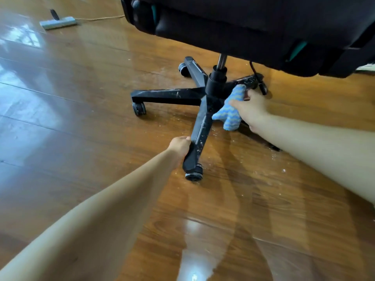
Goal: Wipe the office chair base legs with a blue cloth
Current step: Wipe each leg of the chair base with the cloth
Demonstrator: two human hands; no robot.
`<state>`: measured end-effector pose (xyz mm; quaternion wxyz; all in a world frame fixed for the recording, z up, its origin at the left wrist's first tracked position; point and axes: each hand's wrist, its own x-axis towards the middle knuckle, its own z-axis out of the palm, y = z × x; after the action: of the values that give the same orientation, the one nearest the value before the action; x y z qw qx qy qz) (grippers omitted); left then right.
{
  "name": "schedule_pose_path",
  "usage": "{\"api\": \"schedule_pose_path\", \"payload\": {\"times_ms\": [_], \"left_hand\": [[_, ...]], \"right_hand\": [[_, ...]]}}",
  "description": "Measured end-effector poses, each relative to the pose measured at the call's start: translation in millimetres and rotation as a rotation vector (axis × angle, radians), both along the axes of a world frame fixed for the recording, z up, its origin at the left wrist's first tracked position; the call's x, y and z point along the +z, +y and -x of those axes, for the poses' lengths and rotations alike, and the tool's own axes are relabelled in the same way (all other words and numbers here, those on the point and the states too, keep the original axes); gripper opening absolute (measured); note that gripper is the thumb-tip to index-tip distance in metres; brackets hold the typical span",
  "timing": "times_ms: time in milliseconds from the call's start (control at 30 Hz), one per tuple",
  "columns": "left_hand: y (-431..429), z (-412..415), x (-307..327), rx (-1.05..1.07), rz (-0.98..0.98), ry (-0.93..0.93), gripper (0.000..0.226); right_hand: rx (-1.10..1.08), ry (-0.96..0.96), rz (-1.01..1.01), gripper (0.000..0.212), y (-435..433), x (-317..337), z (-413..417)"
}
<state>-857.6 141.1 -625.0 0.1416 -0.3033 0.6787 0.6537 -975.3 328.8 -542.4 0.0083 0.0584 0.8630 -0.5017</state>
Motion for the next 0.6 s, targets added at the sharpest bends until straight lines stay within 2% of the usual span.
{"api": "schedule_pose_path", "payload": {"times_ms": [67, 133, 267, 400, 500, 600], "left_hand": [[7, 0, -5, 0.103, -0.064, -0.026, 0.038], [9, 3, -10, 0.140, -0.079, -0.019, 0.034], [9, 7, -16, 0.145, -0.042, -0.006, 0.033], [10, 4, -20, 0.154, -0.026, 0.013, 0.028], [13, 0, -21, 0.126, 0.013, -0.011, 0.039], [19, -7, -22, 0.114, 0.065, 0.002, 0.049]], "right_hand": [[-0.149, 0.004, 0.070, 0.047, 4, -4, 2], [-0.187, 0.021, 0.090, 0.056, 8, -7, 3], [-0.037, 0.161, -0.158, 0.025, 11, -19, 8], [-0.107, 0.274, -0.255, 0.033, -1, -9, 23], [-0.123, 0.382, -0.384, 0.026, -12, 5, 39], [0.084, 0.357, -0.500, 0.026, -20, -16, 41]]}}
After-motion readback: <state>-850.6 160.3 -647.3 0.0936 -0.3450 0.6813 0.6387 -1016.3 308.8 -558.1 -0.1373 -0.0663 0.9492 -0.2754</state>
